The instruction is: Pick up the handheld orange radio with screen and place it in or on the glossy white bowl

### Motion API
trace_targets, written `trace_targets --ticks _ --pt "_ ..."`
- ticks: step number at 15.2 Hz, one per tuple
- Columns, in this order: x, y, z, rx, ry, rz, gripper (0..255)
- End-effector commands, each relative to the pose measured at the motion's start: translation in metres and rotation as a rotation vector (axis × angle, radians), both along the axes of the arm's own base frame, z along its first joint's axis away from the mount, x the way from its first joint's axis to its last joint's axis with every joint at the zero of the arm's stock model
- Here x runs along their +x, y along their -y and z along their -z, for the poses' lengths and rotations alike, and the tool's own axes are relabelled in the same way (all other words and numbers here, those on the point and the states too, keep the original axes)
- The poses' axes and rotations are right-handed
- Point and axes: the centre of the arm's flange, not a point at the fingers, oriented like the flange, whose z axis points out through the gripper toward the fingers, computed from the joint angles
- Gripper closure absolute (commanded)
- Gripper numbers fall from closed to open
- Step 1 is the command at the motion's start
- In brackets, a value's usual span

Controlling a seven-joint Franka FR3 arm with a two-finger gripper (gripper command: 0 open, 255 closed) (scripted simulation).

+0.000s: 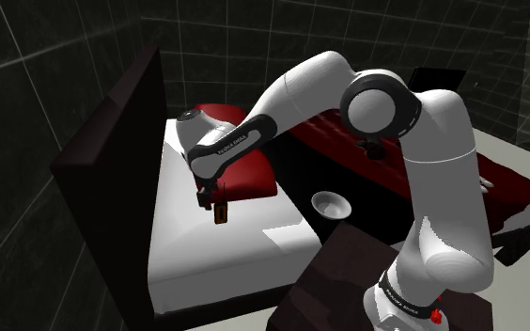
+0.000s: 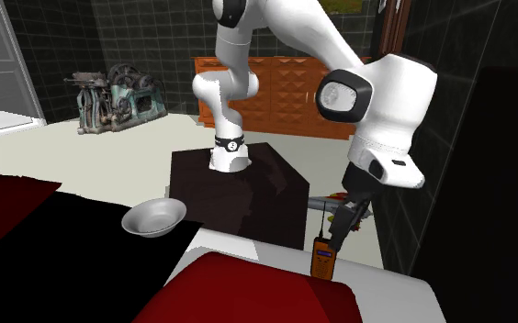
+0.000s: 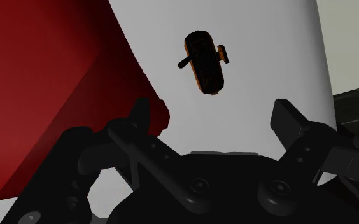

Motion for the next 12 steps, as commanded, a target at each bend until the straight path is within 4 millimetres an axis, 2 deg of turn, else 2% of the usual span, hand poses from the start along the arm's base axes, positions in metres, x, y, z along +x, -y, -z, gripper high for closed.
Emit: trace_targets --ticks 1,2,10,11,12 --pt "-0.0016 0.0004 0.0113 0.000 0.000 0.000 0" --pt "-0.0020 0.0019 0.0195 0.000 0.000 0.000 0" --pt "-0.0020 0.0019 0.0195 0.000 0.000 0.000 0" --pt "-0.0020 0.0019 0.0195 0.000 0.000 0.000 255" --pt "-0.0020 0.0019 0.0195 0.000 0.000 0.000 255"
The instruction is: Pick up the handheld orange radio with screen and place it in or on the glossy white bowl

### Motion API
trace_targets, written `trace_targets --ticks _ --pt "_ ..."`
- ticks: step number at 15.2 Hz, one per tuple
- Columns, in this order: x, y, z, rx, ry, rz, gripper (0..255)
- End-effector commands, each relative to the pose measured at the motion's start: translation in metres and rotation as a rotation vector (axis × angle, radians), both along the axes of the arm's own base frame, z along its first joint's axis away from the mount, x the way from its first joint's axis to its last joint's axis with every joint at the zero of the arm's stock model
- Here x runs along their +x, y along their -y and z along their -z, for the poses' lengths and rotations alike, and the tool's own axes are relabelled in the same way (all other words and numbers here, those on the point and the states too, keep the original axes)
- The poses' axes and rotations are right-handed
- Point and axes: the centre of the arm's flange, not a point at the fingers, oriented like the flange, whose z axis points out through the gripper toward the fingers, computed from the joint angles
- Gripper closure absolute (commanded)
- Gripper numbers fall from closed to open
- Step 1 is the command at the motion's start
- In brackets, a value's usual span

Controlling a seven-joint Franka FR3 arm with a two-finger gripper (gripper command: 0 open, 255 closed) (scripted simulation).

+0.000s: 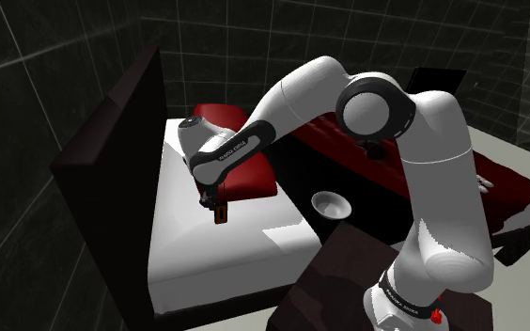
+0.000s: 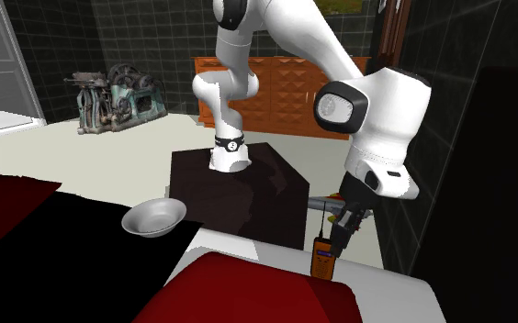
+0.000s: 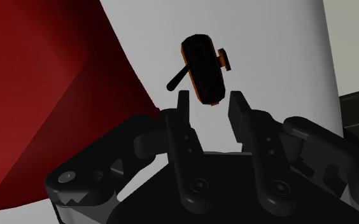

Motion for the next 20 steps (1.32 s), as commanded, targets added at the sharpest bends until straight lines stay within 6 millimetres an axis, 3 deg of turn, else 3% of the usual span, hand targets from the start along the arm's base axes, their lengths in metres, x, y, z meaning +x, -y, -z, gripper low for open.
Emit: trace_targets --ticks 1,8,20 --pt "0.000 0.000 0.000 0.000 0.000 0.000 255" --pt "0.000 0.000 0.000 0.000 0.000 0.000 255" --pt "0.000 0.000 -0.063 0.000 0.000 0.000 255"
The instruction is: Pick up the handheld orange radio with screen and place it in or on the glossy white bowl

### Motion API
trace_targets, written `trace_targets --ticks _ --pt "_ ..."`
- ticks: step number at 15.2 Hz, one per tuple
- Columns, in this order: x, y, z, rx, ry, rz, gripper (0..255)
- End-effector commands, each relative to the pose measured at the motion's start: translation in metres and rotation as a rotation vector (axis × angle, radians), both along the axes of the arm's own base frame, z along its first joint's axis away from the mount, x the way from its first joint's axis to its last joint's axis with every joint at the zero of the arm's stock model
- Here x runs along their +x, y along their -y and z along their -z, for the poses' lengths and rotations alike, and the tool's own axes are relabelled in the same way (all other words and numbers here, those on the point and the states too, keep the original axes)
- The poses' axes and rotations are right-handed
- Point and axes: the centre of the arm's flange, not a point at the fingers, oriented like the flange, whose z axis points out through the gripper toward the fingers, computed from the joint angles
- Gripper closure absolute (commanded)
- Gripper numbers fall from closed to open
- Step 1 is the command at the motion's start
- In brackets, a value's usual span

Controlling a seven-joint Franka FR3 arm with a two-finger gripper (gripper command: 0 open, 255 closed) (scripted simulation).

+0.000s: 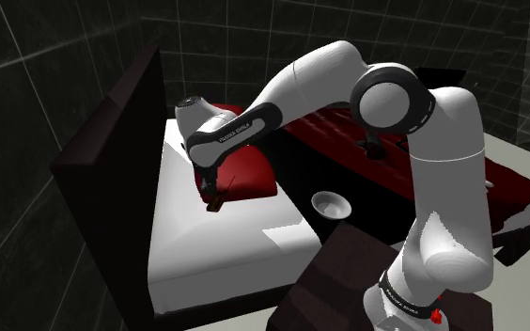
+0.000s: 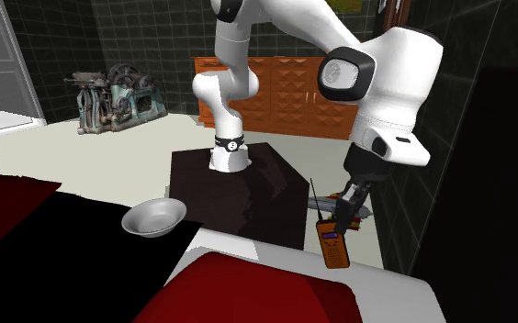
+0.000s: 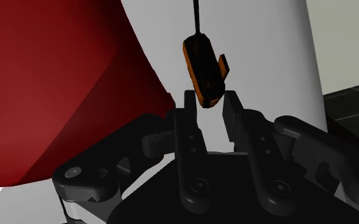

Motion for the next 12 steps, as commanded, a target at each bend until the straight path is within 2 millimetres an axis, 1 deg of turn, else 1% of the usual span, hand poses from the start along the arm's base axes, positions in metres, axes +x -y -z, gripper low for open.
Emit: trace_targets --ticks 1,11,12 --pt "-0.001 0.001 -0.013 0.000 0.000 0.000 255" --pt "-0.001 0.001 -0.066 0.000 0.000 0.000 255" --pt "-0.001 0.001 -0.067 0.000 0.000 0.000 255"
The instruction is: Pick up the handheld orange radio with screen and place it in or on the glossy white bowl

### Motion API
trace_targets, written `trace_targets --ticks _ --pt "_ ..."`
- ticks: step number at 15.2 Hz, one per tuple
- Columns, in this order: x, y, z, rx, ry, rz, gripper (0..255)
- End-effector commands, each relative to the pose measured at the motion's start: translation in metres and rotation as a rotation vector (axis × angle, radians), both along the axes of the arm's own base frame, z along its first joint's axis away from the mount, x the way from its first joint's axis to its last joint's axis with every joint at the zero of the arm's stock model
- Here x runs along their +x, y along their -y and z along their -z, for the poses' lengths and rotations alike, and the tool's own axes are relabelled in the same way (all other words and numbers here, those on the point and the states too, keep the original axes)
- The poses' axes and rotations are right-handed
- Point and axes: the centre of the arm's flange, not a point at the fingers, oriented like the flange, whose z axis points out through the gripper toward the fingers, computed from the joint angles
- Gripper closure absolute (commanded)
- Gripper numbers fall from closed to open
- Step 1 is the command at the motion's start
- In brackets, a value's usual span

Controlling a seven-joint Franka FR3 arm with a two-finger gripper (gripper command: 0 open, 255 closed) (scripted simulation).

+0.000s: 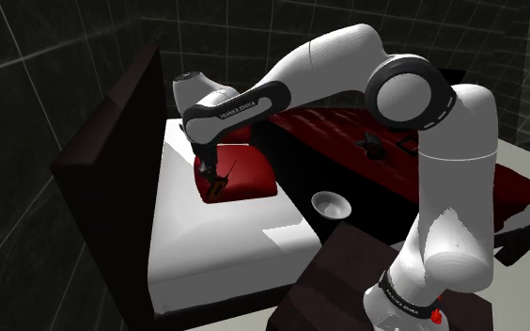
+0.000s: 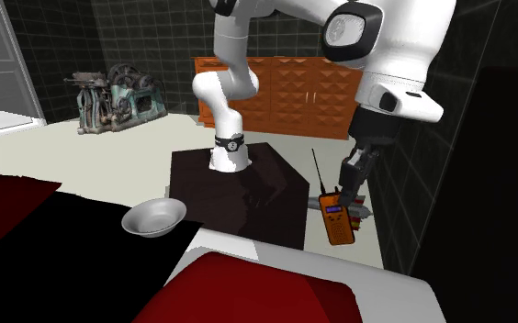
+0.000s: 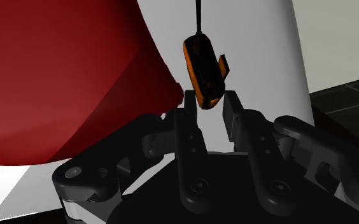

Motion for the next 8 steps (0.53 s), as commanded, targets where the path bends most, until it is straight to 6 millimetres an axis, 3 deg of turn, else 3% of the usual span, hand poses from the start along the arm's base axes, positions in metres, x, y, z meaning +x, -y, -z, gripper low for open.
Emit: trace_targets --ticks 1,8 --pt "-0.008 0.010 -0.003 0.000 0.000 0.000 255" --pt "-0.065 0.083 -0.005 0.000 0.000 0.000 255"
